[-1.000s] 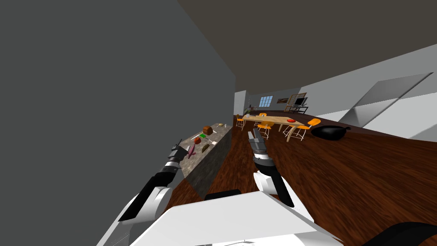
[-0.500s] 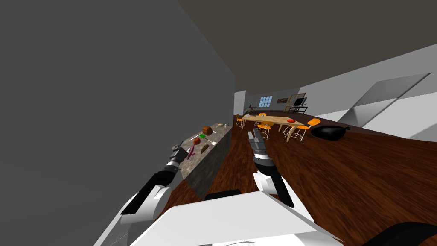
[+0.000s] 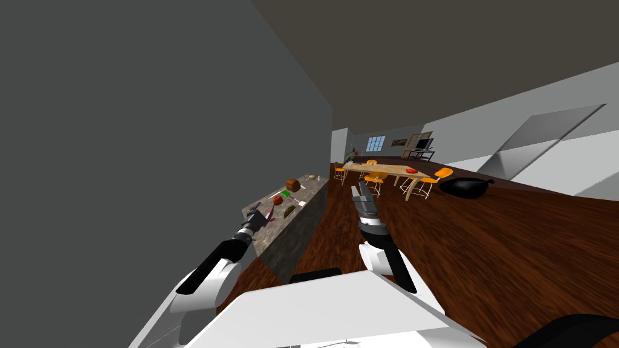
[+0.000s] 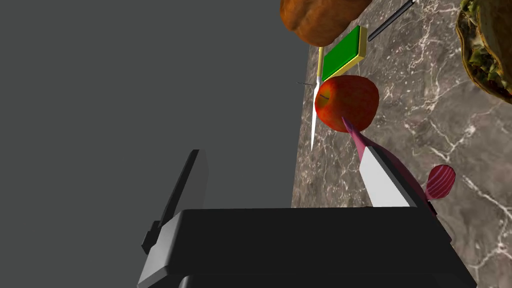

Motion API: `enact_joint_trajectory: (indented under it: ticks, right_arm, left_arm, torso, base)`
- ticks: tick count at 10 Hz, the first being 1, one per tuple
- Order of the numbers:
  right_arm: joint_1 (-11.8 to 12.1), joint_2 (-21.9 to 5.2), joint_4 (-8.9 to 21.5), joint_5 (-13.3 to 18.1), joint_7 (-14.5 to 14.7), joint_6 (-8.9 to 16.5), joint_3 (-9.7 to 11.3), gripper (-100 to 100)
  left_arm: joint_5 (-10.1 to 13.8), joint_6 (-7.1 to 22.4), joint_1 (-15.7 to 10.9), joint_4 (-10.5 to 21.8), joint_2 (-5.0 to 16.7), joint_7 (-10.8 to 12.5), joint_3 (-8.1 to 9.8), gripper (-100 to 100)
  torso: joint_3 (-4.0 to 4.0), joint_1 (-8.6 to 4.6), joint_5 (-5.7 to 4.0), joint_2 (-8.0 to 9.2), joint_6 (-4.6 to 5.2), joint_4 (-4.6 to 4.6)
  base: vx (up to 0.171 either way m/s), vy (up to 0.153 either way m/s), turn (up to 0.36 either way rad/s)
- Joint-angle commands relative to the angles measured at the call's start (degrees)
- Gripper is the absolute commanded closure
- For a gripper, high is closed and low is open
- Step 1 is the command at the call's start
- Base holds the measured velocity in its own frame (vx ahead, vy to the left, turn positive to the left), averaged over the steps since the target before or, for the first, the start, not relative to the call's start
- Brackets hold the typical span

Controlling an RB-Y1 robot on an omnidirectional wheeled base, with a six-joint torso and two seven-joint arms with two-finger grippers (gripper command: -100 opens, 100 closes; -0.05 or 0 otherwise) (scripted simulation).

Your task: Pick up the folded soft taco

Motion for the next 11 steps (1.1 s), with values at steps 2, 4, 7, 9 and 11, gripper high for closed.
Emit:
enact_joint_trajectory:
  ticks: [2, 4, 7, 9, 11]
  right_arm:
    - [0.00, 0.00, 0.00, 0.00, 0.00, 0.00, 0.00, 0]
    - [0.00, 0.00, 0.00, 0.00, 0.00, 0.00, 0.00, 0]
    - [0.00, 0.00, 0.00, 0.00, 0.00, 0.00, 0.00, 0]
    - [0.00, 0.00, 0.00, 0.00, 0.00, 0.00, 0.00, 0]
    - [0.00, 0.00, 0.00, 0.00, 0.00, 0.00, 0.00, 0]
  left_arm:
    - [-0.08, 3.10, -0.08, -0.22, -0.15, 0.22, -0.05, -100]
    - [0.82, 6.98, -0.60, -0.01, 0.55, 1.79, 0.50, -100]
    - [1.73, 11.44, -1.17, 0.26, 1.21, 3.30, 1.09, -100]
    - [2.66, 14.65, -1.78, 0.62, 1.86, 4.72, 1.74, -100]
    - [2.66, 17.61, -1.78, 0.62, 1.86, 4.72, 1.74, -100]
  torso:
    - [0.01, 0.01, 0.00, 0.03, 0.00, 0.00]
    - [0.01, 0.01, 0.00, 0.02, 0.00, 0.01]
    - [0.00, 0.00, 0.00, -0.01, 0.00, 0.00]
    - [0.01, 0.01, 0.00, 0.02, 0.00, 0.00]
    - [-0.02, -0.02, -0.01, -0.03, 0.00, -0.01]
  base:
    - [0.007, -0.006, 0.001]
    - [0.026, -0.017, -0.011]
    - [0.023, -0.018, -0.007]
    - [0.023, -0.018, -0.006]
    - [0.026, -0.018, -0.002]
